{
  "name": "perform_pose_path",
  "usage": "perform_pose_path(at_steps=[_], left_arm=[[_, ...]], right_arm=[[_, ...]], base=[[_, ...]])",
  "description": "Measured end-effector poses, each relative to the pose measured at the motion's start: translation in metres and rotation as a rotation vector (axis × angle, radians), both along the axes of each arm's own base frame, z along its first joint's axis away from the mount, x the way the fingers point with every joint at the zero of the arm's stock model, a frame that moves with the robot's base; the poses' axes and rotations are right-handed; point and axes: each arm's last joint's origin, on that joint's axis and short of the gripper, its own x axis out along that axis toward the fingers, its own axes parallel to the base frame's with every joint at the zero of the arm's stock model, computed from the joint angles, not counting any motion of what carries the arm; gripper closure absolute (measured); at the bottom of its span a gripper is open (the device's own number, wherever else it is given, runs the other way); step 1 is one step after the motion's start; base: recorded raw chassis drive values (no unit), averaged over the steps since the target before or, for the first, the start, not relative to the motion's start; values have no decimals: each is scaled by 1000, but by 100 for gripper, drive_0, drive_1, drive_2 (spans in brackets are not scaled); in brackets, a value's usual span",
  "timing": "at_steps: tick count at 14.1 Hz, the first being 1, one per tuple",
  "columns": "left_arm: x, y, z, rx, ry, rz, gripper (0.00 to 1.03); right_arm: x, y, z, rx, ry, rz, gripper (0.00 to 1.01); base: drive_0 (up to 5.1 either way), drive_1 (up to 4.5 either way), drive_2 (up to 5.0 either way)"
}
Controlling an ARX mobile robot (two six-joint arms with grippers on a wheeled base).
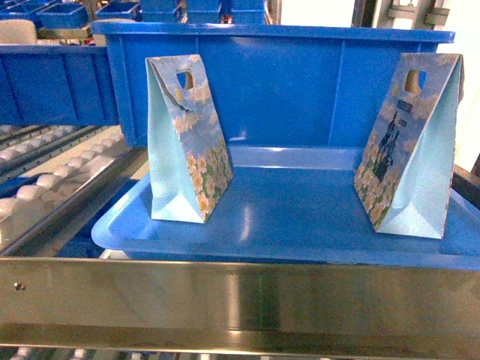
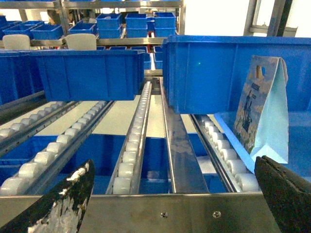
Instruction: Move flower gift bag to table near conveyor
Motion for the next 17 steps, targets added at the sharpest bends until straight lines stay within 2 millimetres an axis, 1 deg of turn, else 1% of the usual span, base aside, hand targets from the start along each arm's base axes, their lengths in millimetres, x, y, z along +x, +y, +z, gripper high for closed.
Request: perform_pose_path(at_steps=[14,15,16,17], left_arm=[[0,0,0,0,0,0,5],[0,0,0,0,-3,2,5],[2,0,5,-2,-47,-5,5],[6,0,5,-4,-39,-2,5]], right_arm=[[0,0,0,0,0,0,3],[1,1,2,2,-16,3,3],[4,4,6,10,-48,7,3],[8,8,6,11,-45,35,3]], base=[[0,0,0],[0,0,0],[0,0,0],[0,0,0]])
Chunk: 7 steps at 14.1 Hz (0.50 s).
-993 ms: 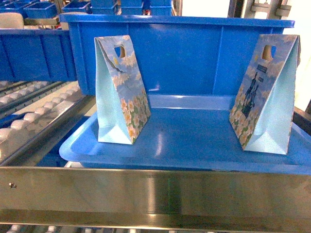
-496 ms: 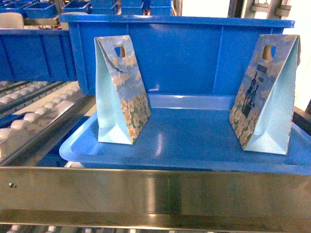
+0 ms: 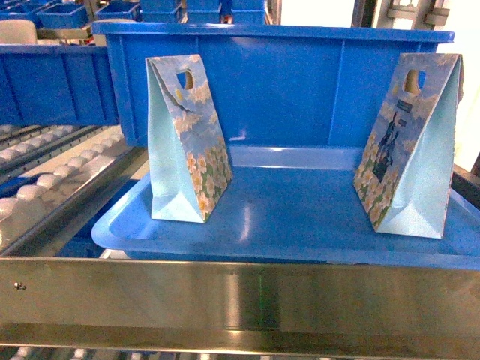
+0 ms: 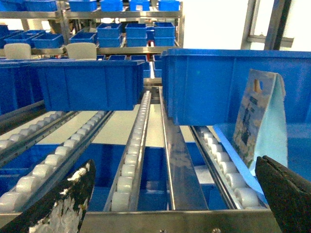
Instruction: Move flower gift bag to table near conveyor
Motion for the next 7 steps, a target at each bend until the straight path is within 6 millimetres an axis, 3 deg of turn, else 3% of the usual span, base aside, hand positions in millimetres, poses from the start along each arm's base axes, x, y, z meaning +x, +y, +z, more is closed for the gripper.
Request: perform_pose_path(at_steps=[3,5,7], left_arm=[[22,-5,11,-24,-23,-44,5],[45,-11,41,-39,-94,-83,5],[57,-17,50,-48,-90,-97,5]], right_arm=[[22,3,14,4,-43,2,3],[48,6,45,6,-126,15,3],[65,14,47,-15,-77,21,3]], base=[[0,0,0],[0,0,0],[0,0,0]])
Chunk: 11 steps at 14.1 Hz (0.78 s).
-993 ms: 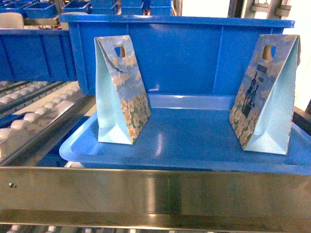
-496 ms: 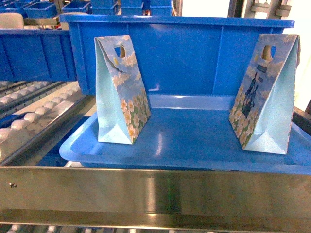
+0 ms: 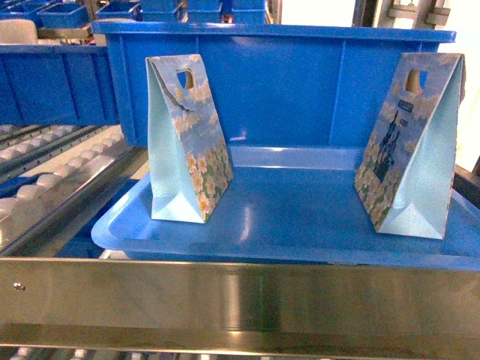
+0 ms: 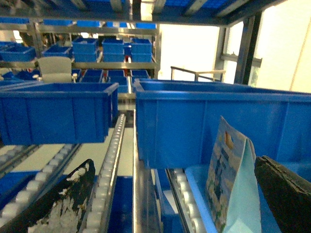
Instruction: Move flower gift bag to table near conveyor
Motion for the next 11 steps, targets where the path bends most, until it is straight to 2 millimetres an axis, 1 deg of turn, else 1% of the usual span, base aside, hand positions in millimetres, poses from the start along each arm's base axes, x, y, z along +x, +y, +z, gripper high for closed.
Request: perform_pose_path(at_steps=[3,4,5,7,8,11], left_arm=[[0,0,-1,0,1,2,5],[0,0,-1,0,4,2,5],[0,0,-1,0,3,2,5],[0,0,-1,0,4,2,5],[0,0,-1,0,3,2,5],[0,0,-1,0,3,2,5]], right_arm=[[-1,-1,1,-6,-12,-9,3],[0,3,0,-18,17,10,3],[5,7,4,-30,23,29,3],[19,17,21,-30,-9,58,3],[28,21,27,-30,-12,64,3],[60,31,27,-40,34,76,3]], base=[[0,0,0],[0,0,0],[0,0,0],[0,0,0],[0,0,0],[0,0,0]])
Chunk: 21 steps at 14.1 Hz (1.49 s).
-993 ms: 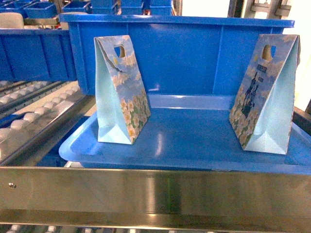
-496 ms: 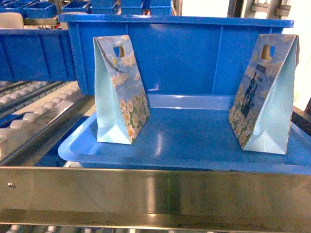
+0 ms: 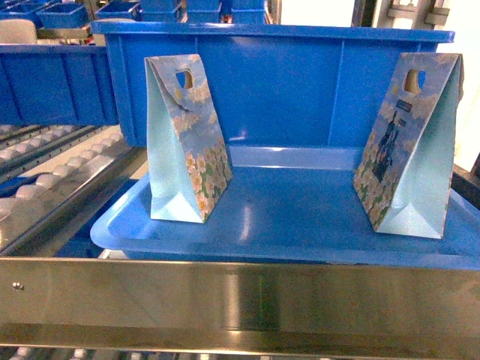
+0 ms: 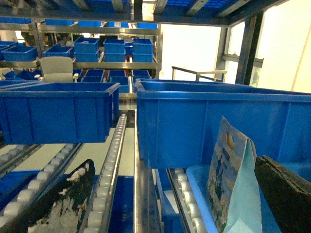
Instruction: Move flower gift bag to table near conveyor
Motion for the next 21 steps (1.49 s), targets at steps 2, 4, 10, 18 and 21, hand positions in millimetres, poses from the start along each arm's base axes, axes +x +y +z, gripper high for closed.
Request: perform_pose_path(at_steps=[2,4,10,18,21], left_arm=[[0,0,0,0,0,0,5],[0,0,0,0,0,0,5],[0,0,0,0,0,0,5],[0,0,0,0,0,0,5],[0,0,0,0,0,0,5]], right_arm=[[19,5,5,-4,15,12,3],[39,9,5,4,76,57,3],[78,14,-18,-14,236,113,3],[99,24,-42,64,359,152,12],[99,24,-41,76,363,152,43]], base=[[0,0,0],[0,0,0],[0,0,0],[0,0,0],[0,0,0]])
